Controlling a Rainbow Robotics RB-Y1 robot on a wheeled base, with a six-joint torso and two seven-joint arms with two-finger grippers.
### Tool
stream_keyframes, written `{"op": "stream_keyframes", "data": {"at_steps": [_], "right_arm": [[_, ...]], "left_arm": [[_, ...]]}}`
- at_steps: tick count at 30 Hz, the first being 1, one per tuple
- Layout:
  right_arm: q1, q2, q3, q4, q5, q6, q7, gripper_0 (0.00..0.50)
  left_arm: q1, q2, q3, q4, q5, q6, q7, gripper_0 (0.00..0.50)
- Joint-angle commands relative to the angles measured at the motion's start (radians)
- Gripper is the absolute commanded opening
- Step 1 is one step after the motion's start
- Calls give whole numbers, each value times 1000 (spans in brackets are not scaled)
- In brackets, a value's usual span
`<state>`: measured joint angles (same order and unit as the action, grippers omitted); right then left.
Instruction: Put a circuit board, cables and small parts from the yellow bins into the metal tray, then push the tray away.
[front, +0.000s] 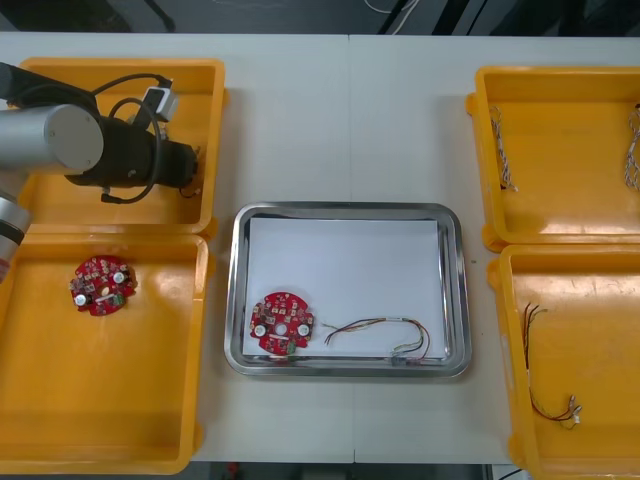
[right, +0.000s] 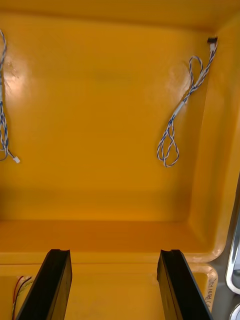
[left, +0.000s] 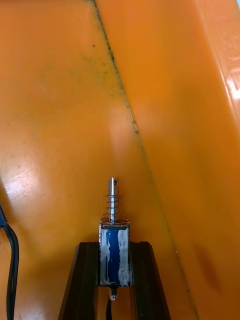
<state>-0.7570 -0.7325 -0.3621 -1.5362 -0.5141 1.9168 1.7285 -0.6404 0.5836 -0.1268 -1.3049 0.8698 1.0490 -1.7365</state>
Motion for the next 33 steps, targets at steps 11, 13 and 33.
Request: {"op": "stream_keyframes", "data": {"at_steps": [11,13,33], "right_arm": [[-113,-41,-5,249,23,-96,46,500],[-122,-41,-1,278,26,-127,48,500],[-197,-41,57,492,109,-383,83,500]], "left_arm": [[-2,15,188,-151,-11,252,-6,0],[-2,19,213,-178,-18,296,2,0],[5,21,266,-461,-121,645,258,0]]}}
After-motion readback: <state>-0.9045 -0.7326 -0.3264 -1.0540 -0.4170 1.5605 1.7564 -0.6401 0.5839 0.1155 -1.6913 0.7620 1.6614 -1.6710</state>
